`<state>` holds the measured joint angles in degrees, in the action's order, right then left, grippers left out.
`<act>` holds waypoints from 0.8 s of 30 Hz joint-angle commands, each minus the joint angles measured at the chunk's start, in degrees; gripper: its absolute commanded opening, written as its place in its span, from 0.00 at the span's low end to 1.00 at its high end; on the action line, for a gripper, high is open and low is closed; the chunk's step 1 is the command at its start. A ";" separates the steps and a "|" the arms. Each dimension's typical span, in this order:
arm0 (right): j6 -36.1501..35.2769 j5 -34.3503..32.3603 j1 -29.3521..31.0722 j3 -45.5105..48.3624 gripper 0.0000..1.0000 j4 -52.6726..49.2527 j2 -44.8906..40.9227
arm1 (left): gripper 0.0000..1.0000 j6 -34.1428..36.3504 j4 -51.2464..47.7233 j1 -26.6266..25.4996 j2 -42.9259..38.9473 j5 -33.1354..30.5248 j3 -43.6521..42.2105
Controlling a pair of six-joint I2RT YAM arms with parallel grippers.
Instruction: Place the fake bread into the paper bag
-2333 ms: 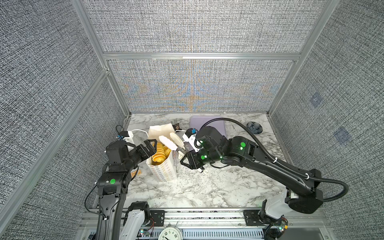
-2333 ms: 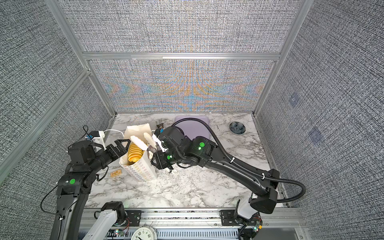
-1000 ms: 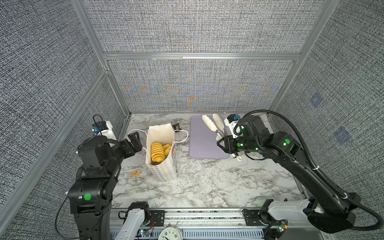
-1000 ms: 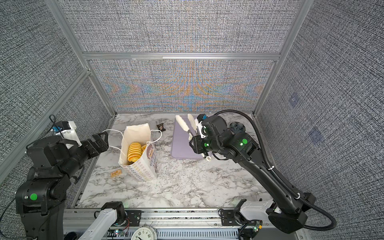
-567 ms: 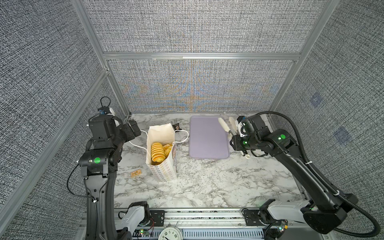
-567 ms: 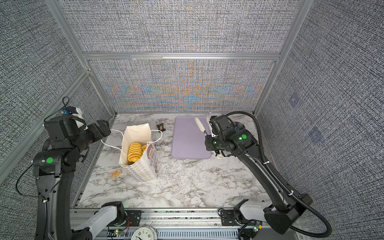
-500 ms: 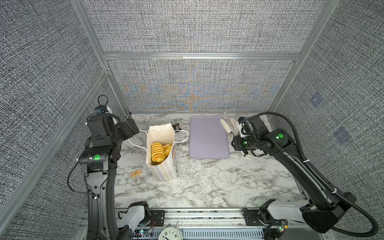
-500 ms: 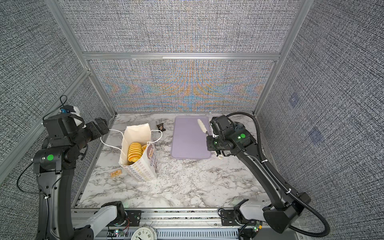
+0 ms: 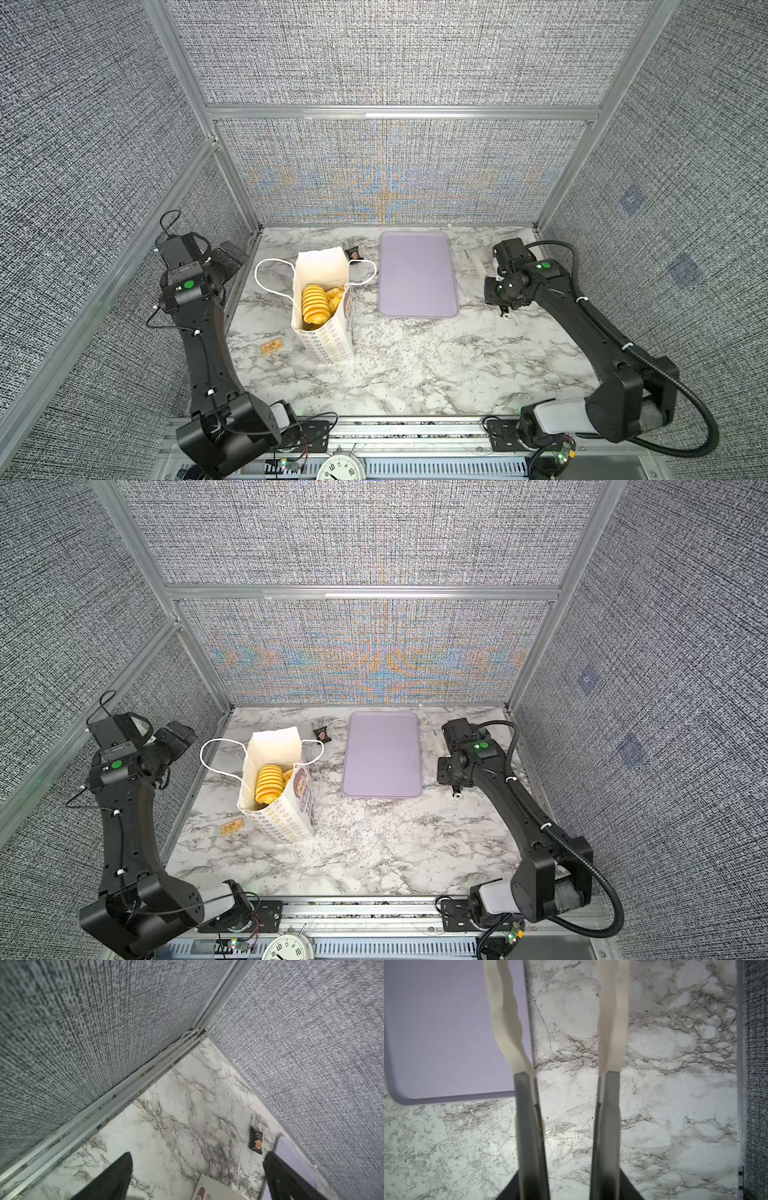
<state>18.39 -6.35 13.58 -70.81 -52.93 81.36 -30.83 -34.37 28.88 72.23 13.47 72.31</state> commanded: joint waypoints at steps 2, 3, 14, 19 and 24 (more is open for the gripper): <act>-2.33 1.95 -1.93 0.90 0.45 4.76 3.18 | 0.99 -3.97 8.41 1.38 0.85 1.25 -6.20; -2.63 2.18 -2.40 1.19 0.45 5.23 4.33 | 0.99 -4.33 9.92 1.41 0.66 0.61 -8.36; -5.67 0.54 -3.73 0.92 0.45 6.60 15.07 | 0.99 -6.19 22.59 1.35 -3.86 -0.73 -26.37; -5.43 0.23 -4.08 1.84 0.45 6.85 17.92 | 0.99 -8.51 24.13 1.42 -4.73 -0.35 -29.01; -5.06 1.48 -4.23 2.94 0.46 6.60 19.67 | 0.99 -9.07 24.26 1.28 -5.29 -0.19 -29.93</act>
<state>13.15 -5.45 9.43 -68.23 -46.17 100.64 -39.24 -12.12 30.17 67.46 13.43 42.54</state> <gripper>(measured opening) 0.452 0.986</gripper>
